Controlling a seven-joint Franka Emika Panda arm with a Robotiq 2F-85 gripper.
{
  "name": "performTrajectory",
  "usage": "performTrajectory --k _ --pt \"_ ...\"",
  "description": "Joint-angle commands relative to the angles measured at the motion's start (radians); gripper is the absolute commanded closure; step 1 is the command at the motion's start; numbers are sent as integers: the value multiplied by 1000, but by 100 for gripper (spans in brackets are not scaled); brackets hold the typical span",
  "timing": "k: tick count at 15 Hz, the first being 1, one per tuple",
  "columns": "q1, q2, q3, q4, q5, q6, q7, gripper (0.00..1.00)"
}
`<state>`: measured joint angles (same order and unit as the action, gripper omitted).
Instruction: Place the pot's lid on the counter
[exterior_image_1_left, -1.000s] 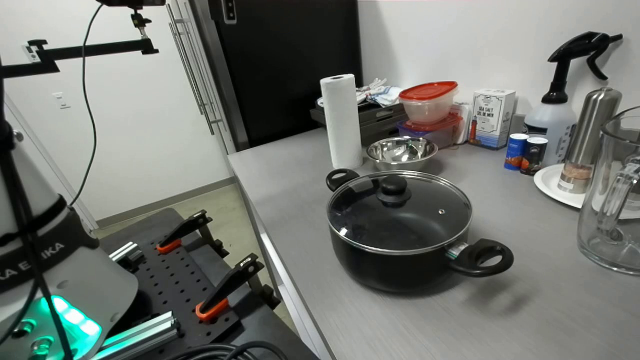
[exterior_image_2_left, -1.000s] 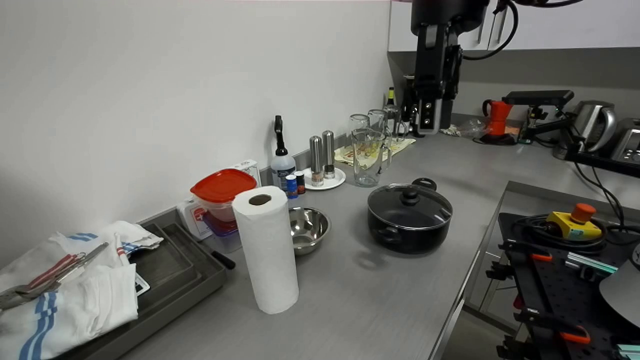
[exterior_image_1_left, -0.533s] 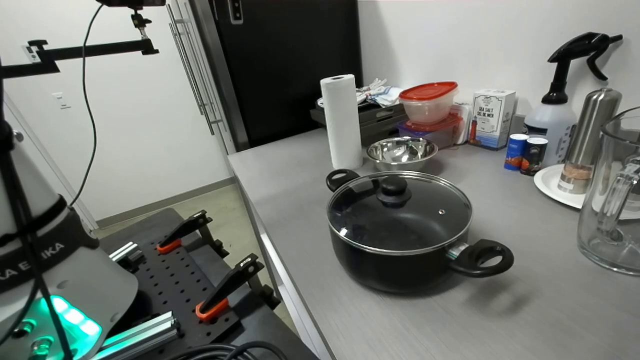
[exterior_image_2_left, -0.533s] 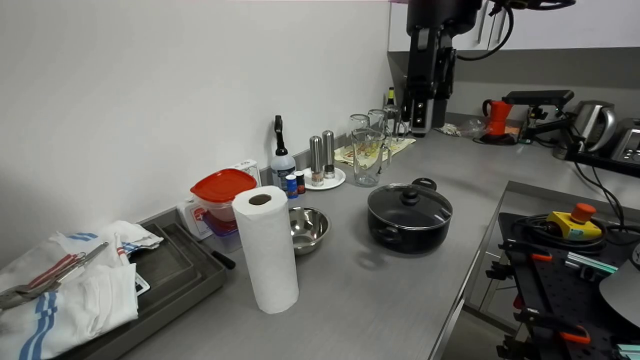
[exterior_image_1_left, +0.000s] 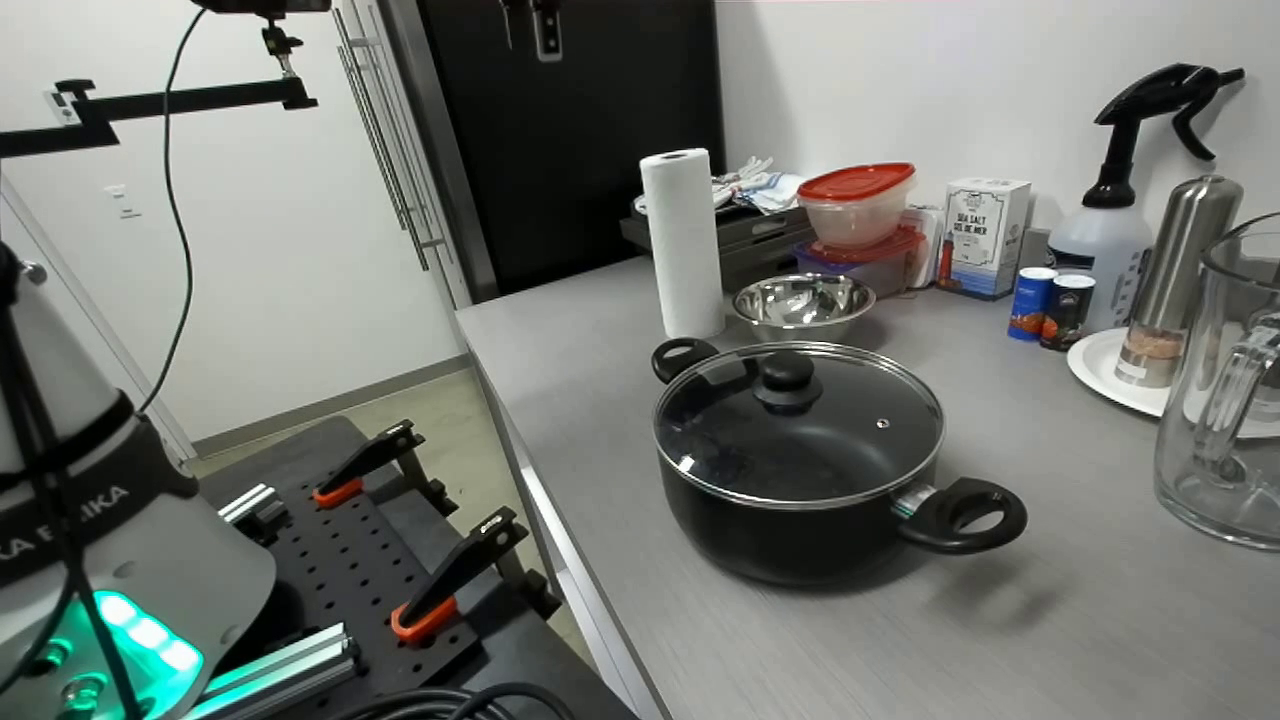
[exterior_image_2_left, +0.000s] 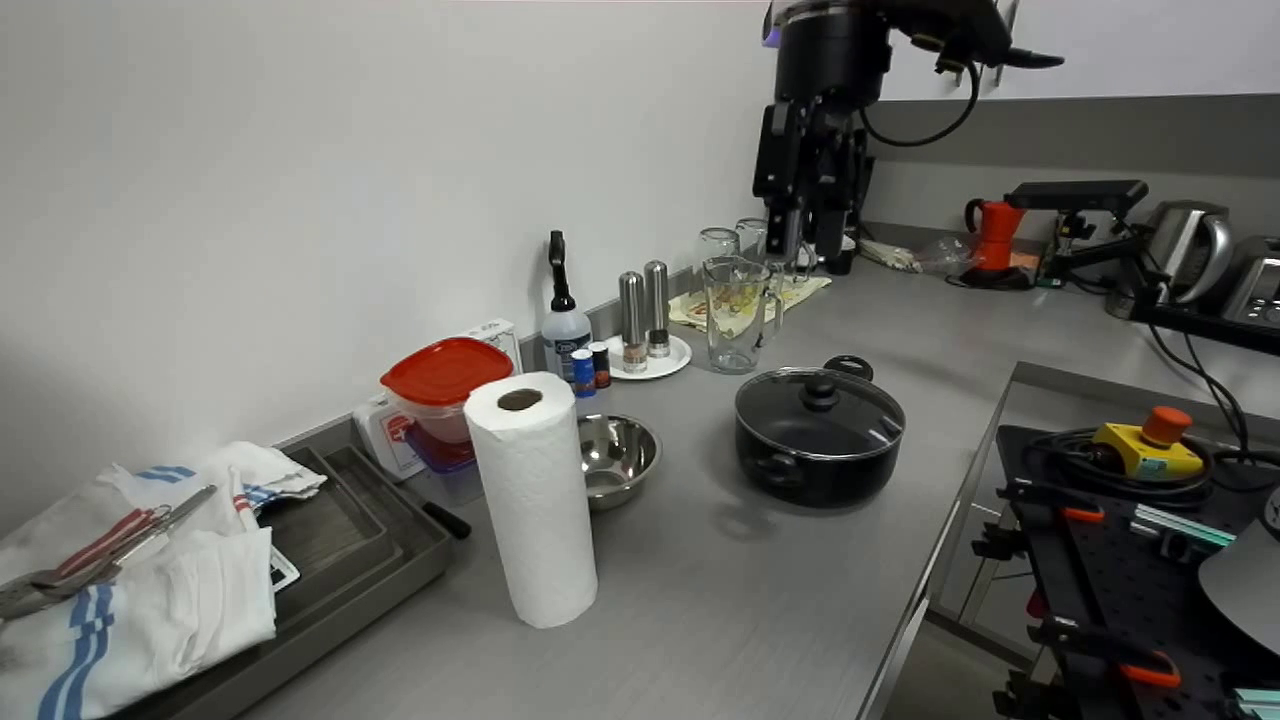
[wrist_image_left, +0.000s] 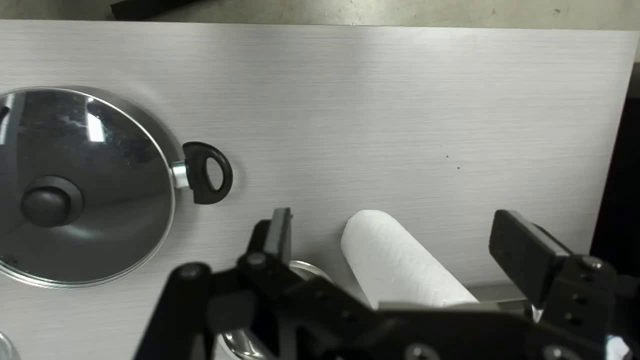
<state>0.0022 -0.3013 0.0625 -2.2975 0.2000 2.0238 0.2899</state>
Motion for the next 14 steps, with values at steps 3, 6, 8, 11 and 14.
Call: performTrajectory --k 3,6,8,11,14 --pt "-49 63 -39 9 -101 32 -15 0" --pt "-77 89 -68 10 -158 34 -20 0" --pt "-93 110 -89 15 -181 40 -28 0" --pt "-116 138 -118 16 -212 65 -39 0" --pt "-137 169 -147 19 -231 104 -51 0"
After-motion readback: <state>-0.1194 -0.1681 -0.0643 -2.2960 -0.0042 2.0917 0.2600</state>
